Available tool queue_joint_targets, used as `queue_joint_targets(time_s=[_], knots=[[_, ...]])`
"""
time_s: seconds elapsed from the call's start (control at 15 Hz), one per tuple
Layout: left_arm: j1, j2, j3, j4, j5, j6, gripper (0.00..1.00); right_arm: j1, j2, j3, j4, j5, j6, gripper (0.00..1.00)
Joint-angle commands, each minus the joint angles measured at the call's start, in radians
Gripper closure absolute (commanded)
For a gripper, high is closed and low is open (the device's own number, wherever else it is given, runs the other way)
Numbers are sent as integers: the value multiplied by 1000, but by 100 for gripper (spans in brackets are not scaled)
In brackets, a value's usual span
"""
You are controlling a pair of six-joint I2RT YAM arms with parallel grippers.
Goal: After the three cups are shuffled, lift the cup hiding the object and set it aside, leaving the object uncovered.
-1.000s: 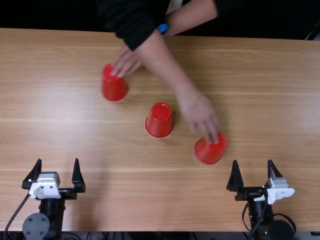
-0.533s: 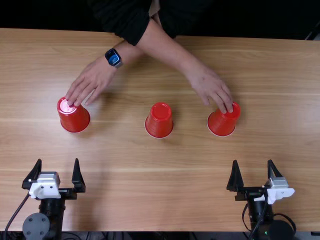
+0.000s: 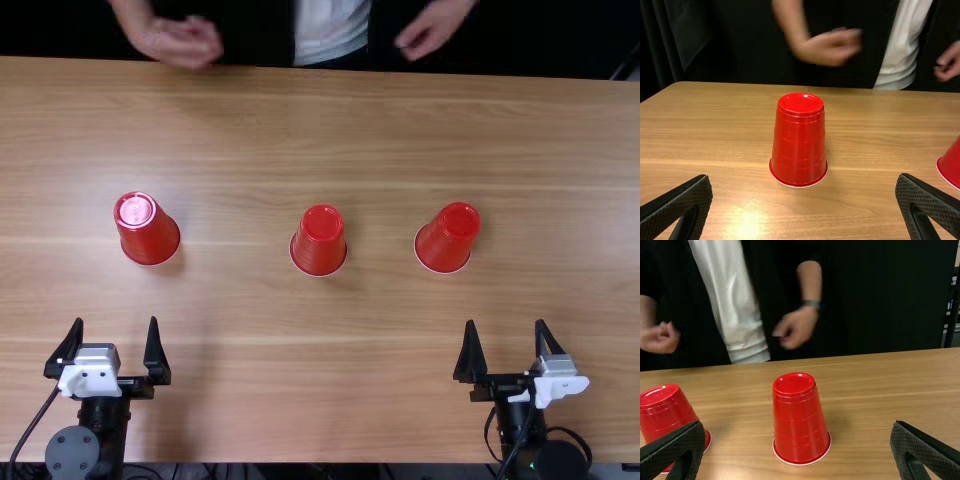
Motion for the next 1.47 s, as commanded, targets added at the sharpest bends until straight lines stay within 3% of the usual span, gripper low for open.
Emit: queue_joint_targets(time_s=[0.0,0.53,0.73,0.8,0.87,1.0,1.13,1.2,1.4], knots=[[-6,-6,-15,-13,0,5,0,-7,-7,-12,0,3,-5,0],[-7,-6,-15,-15,4,5,0,-7,-7,-12,0,2,-7,0],[-7,-6,-15,-6,13,3,0,-10,-7,-5,15,15,-5,0],[-7,-6,-15,-6,26,3,0,-11,-7,-1,15,26,-7,0],[-7,-6,-15,-12,61,3,0,-13,-7,22,13,37,-7,0],[5,6,138,-25,78,5,0,-11,-7,108,2,38,-9,0],[11,150,267,-52,65,3,0,-13,-7,209,-2,38,-12,0],[17,216,359,-74,61,3,0,-13,36,268,-24,40,-27,0],[48,406,636,-236,57,3,0,-11,165,464,-164,40,-143,0]])
